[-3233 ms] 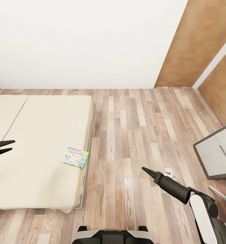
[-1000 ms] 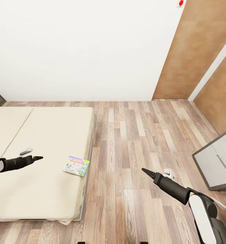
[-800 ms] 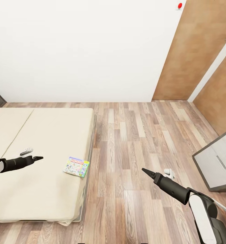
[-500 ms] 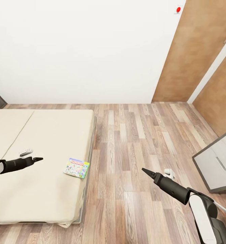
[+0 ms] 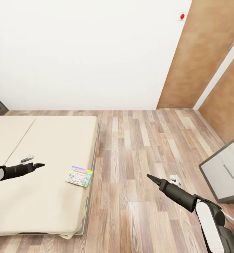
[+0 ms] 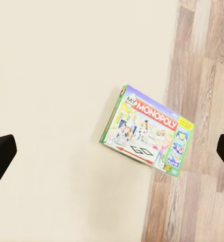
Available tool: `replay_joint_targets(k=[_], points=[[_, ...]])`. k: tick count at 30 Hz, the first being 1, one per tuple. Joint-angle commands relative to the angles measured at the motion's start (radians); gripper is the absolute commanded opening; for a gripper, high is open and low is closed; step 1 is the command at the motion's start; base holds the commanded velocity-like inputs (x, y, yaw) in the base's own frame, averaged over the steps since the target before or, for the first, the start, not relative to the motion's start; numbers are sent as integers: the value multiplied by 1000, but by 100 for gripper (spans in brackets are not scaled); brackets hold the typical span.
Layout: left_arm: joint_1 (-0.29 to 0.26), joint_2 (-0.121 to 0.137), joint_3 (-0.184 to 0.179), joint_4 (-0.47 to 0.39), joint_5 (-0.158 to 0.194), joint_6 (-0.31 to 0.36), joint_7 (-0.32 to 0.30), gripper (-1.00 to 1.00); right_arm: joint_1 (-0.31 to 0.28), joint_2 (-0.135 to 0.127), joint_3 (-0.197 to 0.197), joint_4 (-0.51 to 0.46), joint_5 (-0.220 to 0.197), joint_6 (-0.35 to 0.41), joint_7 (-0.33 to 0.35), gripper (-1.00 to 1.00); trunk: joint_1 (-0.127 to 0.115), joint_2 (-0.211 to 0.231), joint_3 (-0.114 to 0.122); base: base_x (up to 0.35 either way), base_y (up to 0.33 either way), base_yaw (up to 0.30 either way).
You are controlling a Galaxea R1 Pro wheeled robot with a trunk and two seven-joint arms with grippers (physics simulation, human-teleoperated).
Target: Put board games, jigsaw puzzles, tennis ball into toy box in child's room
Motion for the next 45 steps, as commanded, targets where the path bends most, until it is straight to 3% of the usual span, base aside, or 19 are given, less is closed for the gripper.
replay_joint_targets(k=[1, 45], points=[[-1, 0, 9, 0, -9, 6, -3, 100, -1, 0, -1, 0, 4, 5, 6, 100, 1, -2, 0, 0, 0, 0], [11, -14, 7, -3, -10, 5, -2, 100, -1, -1, -3, 0, 4, 5, 6, 100, 1, -2, 72, 0, 0, 0]])
